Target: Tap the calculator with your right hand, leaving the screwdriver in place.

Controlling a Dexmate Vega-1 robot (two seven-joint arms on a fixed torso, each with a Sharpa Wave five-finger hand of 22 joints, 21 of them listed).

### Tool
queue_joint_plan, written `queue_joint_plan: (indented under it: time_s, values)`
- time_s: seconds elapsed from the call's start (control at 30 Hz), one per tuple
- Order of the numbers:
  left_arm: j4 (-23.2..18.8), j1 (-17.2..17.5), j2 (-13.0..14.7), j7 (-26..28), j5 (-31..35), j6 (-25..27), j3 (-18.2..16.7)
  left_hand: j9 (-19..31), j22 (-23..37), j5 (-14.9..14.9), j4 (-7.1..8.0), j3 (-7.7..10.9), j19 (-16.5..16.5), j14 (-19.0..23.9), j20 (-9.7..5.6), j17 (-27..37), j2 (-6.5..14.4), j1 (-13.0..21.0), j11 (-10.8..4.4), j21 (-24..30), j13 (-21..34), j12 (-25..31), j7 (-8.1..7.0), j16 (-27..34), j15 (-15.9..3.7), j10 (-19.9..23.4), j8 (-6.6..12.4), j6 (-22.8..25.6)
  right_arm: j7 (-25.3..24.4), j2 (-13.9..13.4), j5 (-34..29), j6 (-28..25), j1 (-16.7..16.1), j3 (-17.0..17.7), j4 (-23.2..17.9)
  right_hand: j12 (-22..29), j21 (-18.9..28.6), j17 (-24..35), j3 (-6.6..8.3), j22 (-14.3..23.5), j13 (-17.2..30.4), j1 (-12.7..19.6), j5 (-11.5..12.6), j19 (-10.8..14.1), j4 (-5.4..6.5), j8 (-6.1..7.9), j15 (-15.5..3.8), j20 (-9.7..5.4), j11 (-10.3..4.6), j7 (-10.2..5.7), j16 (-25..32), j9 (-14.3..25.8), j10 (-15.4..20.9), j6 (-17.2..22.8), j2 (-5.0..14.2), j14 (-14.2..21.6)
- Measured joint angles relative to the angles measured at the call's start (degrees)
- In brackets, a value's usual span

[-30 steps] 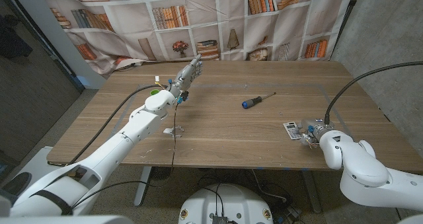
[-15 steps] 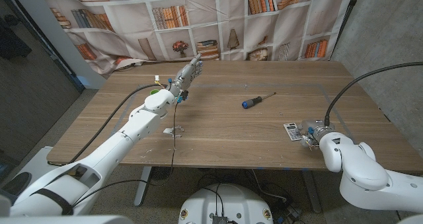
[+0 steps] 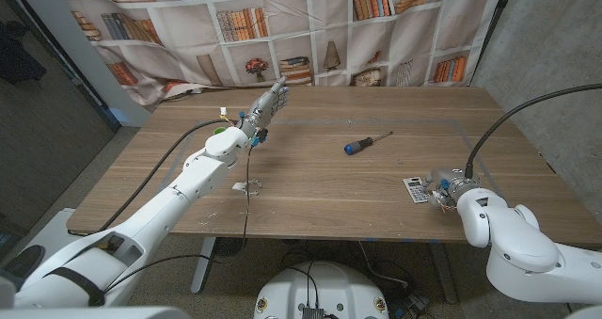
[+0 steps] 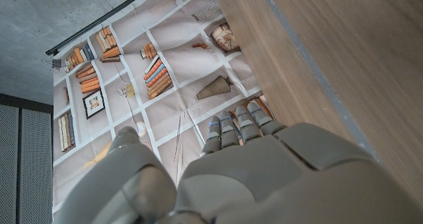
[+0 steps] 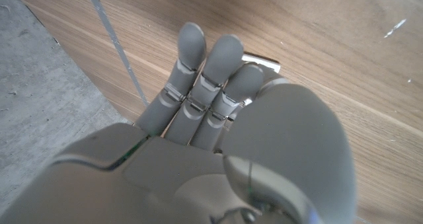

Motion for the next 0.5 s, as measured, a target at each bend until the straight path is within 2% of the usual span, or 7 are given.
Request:
queue_joint_plan:
  time_s: [0.23, 0.37, 0.5]
  values:
    - [0.1, -0.1, 0.0, -0.2, 0.0, 0.0, 0.0, 0.0, 0.0, 0.0, 0.25, -0.25, 0.0, 0.0, 0.00, 0.0, 0.0, 0.0, 0.00, -0.2, 0.0, 0.0, 0.00, 0.0, 0.00, 0.0, 0.00, 0.0, -3.0, -0.3, 2.2, -0.6, -0.3, 0.8, -0.7, 0.3, -0.4, -0.3, 0.32, 0.2, -0.2, 0.0, -0.2, 0.4, -0.01, 0.00, 0.00, -0.25, 0.00, 0.03, 0.4, 0.0, 0.0, 0.0, 0.00, 0.0]
    - [0.1, -0.3, 0.1, -0.3, 0.0, -0.1, 0.0, 0.0, 0.0, 0.0, 0.24, -0.24, 0.0, 0.0, 0.00, 0.0, 0.0, 0.0, 0.00, -0.2, 0.0, 0.0, 0.00, 0.0, 0.00, 0.0, 0.00, 0.0, -5.6, -0.5, 4.7, -0.4, -1.9, 3.3, -1.1, 0.4, -0.4, -0.3, 0.32, 0.3, -0.2, 0.0, -0.5, 0.4, -0.01, 0.00, 0.00, -0.25, 0.00, 0.04, 0.9, 0.0, 0.0, -0.4, 0.00, 0.0]
    - [0.1, -0.3, 0.2, -0.3, 0.0, -0.1, 0.0, 0.0, 0.0, -0.3, 0.24, -0.24, 0.0, 0.0, 0.00, 0.0, 0.0, 0.0, 0.00, -0.2, 0.0, 0.0, 0.00, 0.0, 0.00, 0.0, 0.00, 0.0, -11.0, -0.7, 11.0, 1.4, -6.5, 9.1, -1.5, 0.4, -0.4, -0.5, 0.71, 0.9, -0.3, 0.0, -0.5, 0.4, -0.08, 0.00, 0.00, -0.25, 0.00, 0.22, 0.9, 0.0, 0.0, -0.6, 0.00, 0.0]
